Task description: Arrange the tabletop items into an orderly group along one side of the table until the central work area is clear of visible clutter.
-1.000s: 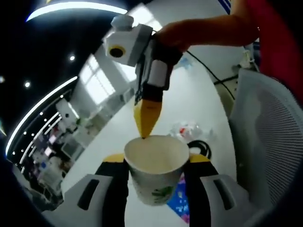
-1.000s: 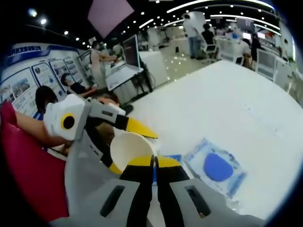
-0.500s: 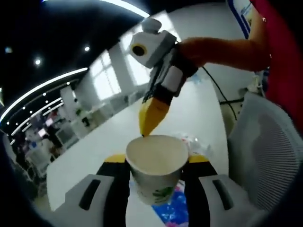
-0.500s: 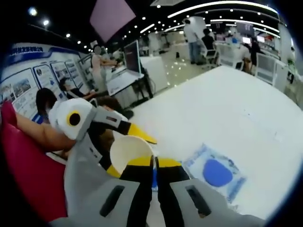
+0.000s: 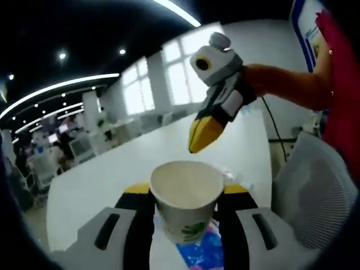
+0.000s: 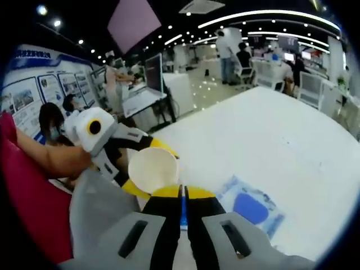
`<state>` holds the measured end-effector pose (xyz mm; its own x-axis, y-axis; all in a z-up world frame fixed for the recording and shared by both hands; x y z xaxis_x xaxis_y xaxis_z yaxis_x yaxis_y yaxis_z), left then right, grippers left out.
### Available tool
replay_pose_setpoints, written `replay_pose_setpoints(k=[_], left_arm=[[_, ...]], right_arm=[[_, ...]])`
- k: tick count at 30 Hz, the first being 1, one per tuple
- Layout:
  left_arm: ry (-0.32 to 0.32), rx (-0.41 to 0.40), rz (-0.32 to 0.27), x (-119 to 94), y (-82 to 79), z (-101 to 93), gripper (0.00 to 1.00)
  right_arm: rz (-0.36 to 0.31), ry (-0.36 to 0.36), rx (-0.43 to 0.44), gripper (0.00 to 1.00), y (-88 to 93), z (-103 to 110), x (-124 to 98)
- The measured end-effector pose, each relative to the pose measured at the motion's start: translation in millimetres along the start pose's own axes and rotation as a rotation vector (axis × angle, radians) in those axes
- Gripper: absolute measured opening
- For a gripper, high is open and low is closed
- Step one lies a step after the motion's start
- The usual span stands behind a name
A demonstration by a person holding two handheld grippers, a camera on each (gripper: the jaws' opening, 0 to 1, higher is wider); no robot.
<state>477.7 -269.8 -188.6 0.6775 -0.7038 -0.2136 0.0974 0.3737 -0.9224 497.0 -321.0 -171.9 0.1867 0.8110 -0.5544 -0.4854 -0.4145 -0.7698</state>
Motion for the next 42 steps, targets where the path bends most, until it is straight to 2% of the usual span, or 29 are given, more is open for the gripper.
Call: replay_pose_setpoints(k=[9, 15, 17, 20, 22, 24, 31, 38, 42], left_arm=[[-0.051, -0.069, -0.003, -5.0, 4.3, 16.2, 0.41], [-0.072, -0.125, -0.014, -5.7, 6.6, 23.3, 0.41], [-0.080, -0.148, -0.016, -6.0, 8.8, 26.4, 0.41], [-0.095, -0.173, -0.014, -7.5, 12.4, 30.8, 0.41], [-0.105, -0.179, -0.013, -8.7, 14.4, 33.6, 0.41], [-0.115, -0.184, -0.010, -9.9, 16.2, 36.3, 0.41], [-0.190, -0.228, -0.010, -14.0, 26.0, 54.3, 0.41], [-0.268, -0.285, -0.027, -12.4, 35.3, 75.7, 0.41], [-0.320, -0.296, -0.035, -6.2, 39.9, 94.8, 0.41]], right_arm=[[-0.047, 0.014, -0.053, 0.16, 4.7, 0.2, -0.3], [-0.094, 0.029, -0.088, 0.33, 7.7, 2.2, -0.4], [-0.106, 0.031, -0.098, 0.35, 8.2, 3.1, -1.0], [-0.162, 0.047, -0.102, 0.41, 4.5, 2.5, -3.5], [-0.216, 0.051, -0.096, 0.50, 0.2, 2.9, -5.3], [-0.242, 0.050, -0.098, 0.55, 0.7, 4.0, -6.4], [-0.277, 0.093, -0.147, 0.56, 11.3, 2.6, -3.9], [-0.300, 0.096, -0.086, 0.53, 23.3, -6.3, -2.5], [-0.305, 0.095, -0.070, 0.52, 27.7, -9.0, -1.4]])
Point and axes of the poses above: the point that each gripper's makers call its tool centre point, and the gripper's own axes: x roughly forward along the fingers, z roughly to its left, y roughly out of its underside, the point moved 1 cm from there along -x, roughly backward along the fingers, and after that the axes turned 10 degrees about x, right-handed, at the moved point
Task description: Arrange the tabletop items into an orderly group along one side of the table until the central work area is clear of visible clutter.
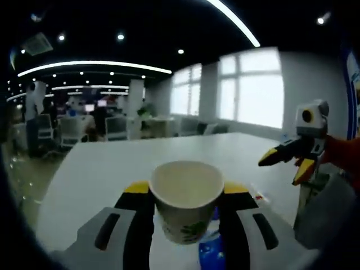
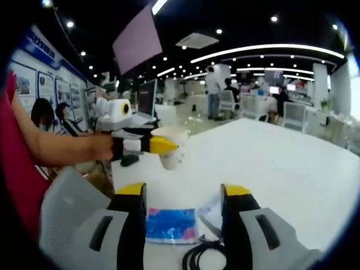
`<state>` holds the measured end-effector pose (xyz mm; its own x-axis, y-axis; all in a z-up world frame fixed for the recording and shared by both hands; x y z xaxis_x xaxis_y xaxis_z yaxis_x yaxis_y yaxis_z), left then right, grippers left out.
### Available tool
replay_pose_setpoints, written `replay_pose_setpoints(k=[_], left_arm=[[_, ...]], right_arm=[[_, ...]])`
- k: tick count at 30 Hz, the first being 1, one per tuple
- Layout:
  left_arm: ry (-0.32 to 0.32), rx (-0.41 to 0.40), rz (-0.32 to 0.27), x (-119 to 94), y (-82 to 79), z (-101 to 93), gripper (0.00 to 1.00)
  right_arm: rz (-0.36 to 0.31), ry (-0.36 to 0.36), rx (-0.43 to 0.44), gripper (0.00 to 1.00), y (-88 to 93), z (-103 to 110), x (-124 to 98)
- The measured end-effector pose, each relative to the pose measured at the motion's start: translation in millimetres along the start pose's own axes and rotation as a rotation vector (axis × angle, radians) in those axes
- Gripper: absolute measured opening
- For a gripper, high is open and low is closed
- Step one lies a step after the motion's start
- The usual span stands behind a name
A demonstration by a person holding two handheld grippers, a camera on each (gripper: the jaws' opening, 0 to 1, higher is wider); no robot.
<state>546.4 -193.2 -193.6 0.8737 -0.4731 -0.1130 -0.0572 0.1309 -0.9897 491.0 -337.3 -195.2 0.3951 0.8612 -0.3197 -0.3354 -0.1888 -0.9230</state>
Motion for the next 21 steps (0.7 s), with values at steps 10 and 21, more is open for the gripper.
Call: replay_pose_setpoints(k=[10, 21], left_arm=[[-0.096, -0.005, 0.044, 40.5, 23.8, 25.5, 0.41], [-0.194, -0.062, 0.118, 60.5, 80.4, 42.2, 0.41]], right_arm=[[-0.003, 0.005, 0.045, 0.51, 11.7, -8.3, 3.1], [-0.004, 0.013, 0.093, 0.50, 23.1, -18.8, 3.2]])
Point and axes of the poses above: the point that each gripper's makers call its tool centre point, and the gripper's own axes: x roughly forward along the fingers, z roughly to its left, y roughly out of its underside, the point moved 1 cm from there along -x, roughly backward along the fingers, and after that the axes turned 10 degrees about x, right-handed, at the moved point
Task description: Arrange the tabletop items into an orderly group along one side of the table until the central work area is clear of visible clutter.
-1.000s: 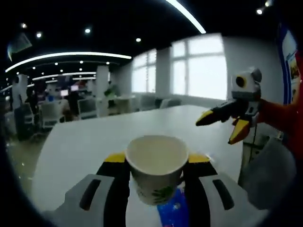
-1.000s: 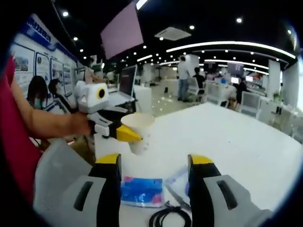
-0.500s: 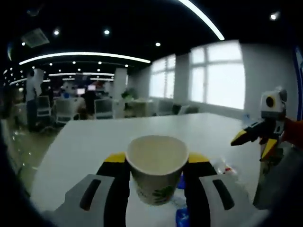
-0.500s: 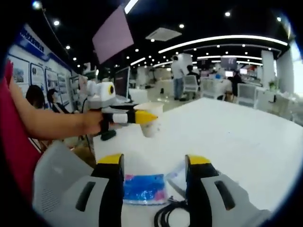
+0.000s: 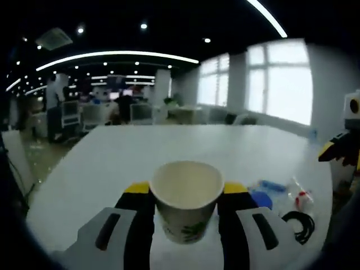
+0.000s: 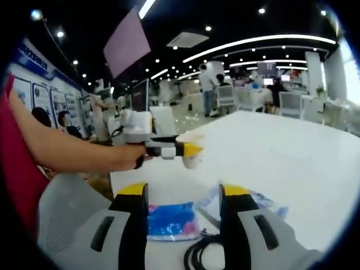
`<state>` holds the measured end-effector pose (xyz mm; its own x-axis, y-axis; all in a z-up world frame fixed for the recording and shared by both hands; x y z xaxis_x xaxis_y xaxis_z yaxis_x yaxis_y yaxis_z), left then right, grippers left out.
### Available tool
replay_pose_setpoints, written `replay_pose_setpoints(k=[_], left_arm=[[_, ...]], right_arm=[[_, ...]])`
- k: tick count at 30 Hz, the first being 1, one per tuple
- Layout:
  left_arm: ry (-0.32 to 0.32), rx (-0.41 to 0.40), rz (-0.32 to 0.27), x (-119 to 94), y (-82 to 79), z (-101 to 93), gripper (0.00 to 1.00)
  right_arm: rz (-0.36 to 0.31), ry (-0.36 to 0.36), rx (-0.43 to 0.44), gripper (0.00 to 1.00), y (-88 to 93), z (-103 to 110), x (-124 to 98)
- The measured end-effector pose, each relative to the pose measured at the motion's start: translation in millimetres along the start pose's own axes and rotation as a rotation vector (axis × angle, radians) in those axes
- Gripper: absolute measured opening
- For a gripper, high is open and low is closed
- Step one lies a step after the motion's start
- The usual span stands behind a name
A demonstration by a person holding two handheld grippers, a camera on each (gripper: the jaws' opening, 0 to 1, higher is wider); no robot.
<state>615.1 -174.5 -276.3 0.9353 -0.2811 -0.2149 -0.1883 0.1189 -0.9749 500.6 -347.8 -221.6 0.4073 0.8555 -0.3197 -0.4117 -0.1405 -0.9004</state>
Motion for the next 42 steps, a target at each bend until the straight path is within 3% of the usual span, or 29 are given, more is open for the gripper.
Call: replay_pose_setpoints(k=[4, 13, 27, 33, 42], left_arm=[[-0.022, -0.022, 0.030, 5.8, 19.1, 1.1, 0.40], [-0.038, -0.035, 0.063, 8.6, 45.6, -2.3, 0.40], [-0.044, -0.067, 0.045, 10.9, 56.2, -7.6, 0.42], [-0.039, -0.030, 0.113, 8.2, 70.7, -14.1, 0.43], [-0.039, -0.047, 0.124, 3.5, 66.9, -13.4, 0.43]], right_arm=[[0.002, 0.003, 0.017, 0.49, 4.9, -3.6, 1.3], [0.015, 0.001, 0.051, 0.48, 11.9, -7.6, 3.7], [0.026, 0.009, 0.071, 0.45, 17.1, -11.9, 6.2], [0.013, 0.014, 0.075, 0.45, 14.7, -12.9, 4.9], [0.011, 0.029, 0.077, 0.44, 15.5, -15.6, 1.4]])
Point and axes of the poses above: the point that each gripper's makers call its tool centre point, and the gripper's own axes: x roughly forward along the fingers, z roughly to its left, y roughly out of its underside, the point moved 1 cm from there along -x, roughly backward along the fingers, and after that the axes turned 10 degrees about x, right-handed, at the moved point
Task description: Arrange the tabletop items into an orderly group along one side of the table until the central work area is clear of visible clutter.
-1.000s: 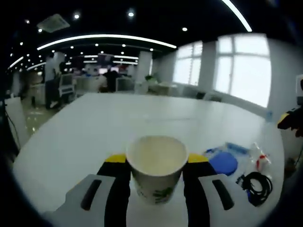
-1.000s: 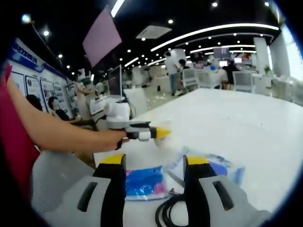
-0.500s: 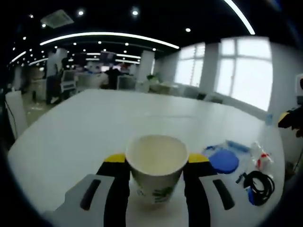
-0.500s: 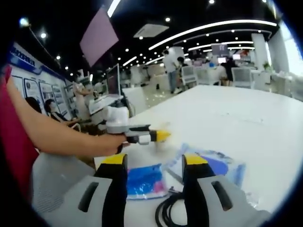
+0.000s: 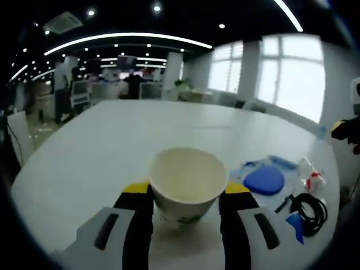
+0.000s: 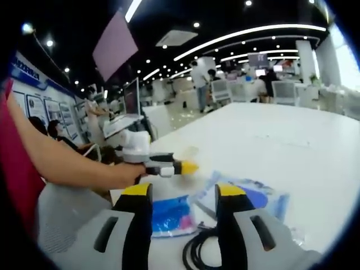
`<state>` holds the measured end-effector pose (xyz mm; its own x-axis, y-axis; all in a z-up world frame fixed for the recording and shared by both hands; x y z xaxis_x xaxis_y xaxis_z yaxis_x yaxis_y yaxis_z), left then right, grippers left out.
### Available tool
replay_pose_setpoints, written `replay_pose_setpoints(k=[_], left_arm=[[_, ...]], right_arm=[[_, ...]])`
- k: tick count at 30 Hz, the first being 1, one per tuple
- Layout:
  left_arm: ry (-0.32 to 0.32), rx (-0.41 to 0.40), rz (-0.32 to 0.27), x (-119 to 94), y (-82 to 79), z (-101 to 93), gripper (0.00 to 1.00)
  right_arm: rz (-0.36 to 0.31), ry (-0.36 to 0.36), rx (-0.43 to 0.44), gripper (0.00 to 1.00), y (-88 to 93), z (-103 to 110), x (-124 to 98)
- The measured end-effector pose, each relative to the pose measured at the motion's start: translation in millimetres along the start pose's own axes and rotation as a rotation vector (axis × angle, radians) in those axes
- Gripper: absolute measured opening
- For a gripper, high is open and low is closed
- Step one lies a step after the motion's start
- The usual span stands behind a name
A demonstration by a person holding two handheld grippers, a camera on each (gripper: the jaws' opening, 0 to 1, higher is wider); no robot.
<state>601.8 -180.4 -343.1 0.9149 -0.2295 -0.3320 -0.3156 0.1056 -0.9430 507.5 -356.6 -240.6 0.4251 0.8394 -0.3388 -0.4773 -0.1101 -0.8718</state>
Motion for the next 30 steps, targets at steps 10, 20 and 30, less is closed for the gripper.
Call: replay_pose_setpoints(k=[10, 20, 30], left_arm=[[0.006, 0.016, 0.038, -3.3, 7.0, -4.4, 0.44], [-0.010, 0.003, 0.098, -9.0, 14.8, -3.4, 0.58], [-0.034, -0.062, 0.130, -13.5, 16.6, 2.5, 0.80]], right_arm=[[-0.018, -0.006, -0.006, 0.44, -4.3, 2.2, -1.6], [-0.026, -0.008, -0.006, 0.44, -5.8, 1.3, -3.6], [-0.037, -0.007, -0.004, 0.44, -8.2, 0.1, -5.1]])
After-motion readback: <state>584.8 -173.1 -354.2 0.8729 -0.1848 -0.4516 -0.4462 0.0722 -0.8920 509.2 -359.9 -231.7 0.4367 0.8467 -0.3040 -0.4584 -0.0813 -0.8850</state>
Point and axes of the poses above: the point that each gripper's makers call its tool centre point, and the gripper's own axes: x roughly forward along the fingers, z roughly to its left, y roughly out of its underside, the point moved 1 cm from there along -x, roughly backward along the fingers, and after that the axes turned 10 degrees about x, right-handed, at the moved point
